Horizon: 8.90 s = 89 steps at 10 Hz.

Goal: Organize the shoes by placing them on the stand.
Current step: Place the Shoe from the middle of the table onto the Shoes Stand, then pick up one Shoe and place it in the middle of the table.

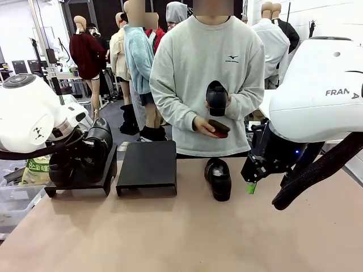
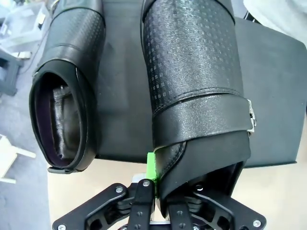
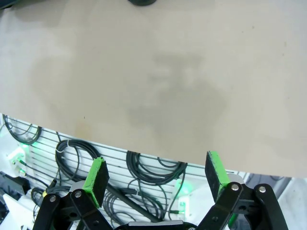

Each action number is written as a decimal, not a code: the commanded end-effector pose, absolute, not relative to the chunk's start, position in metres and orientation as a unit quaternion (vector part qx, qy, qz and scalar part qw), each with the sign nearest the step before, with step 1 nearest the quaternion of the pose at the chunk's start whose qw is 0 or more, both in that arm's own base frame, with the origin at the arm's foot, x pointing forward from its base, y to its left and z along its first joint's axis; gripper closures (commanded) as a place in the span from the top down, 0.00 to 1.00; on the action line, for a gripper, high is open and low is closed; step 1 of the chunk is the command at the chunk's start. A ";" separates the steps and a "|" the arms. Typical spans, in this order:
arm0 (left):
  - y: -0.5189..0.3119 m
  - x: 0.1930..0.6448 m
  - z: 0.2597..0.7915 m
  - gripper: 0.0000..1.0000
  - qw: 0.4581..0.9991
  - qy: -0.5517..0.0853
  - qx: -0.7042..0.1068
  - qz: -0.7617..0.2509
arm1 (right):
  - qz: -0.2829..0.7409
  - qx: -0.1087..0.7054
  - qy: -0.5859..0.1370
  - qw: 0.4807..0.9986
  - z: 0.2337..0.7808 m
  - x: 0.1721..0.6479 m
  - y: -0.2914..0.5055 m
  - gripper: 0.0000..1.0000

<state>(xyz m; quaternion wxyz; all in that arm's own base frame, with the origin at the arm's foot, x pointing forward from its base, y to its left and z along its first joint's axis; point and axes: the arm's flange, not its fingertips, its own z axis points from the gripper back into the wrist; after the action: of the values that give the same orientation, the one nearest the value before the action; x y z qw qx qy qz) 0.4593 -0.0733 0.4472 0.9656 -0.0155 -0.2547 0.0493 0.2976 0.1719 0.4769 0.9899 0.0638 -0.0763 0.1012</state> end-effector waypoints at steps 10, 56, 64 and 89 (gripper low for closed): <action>-0.046 0.509 0.441 0.00 0.974 -0.216 -0.050 0.037 | 0.104 0.074 -0.074 0.989 0.475 0.297 0.172 1.00; -0.176 0.332 0.445 1.00 0.972 -0.161 -0.116 -0.125 | 0.104 0.074 -0.074 0.989 0.475 0.297 0.172 1.00; -0.198 0.337 0.444 1.00 0.979 -0.128 -0.099 -0.126 | 0.104 0.074 -0.074 0.989 0.475 0.297 0.172 1.00; -0.198 0.337 0.444 1.00 0.979 -0.128 -0.099 -0.126 | 0.103 0.070 -0.027 0.992 0.347 0.565 0.303 0.12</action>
<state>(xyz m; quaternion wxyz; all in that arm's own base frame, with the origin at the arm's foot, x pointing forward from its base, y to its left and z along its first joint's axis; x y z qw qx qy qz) 0.3355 -0.1986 0.4449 0.9796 -0.0947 -0.1243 -0.1267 0.5606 0.2992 0.3458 0.9897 0.0816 -0.0289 0.1140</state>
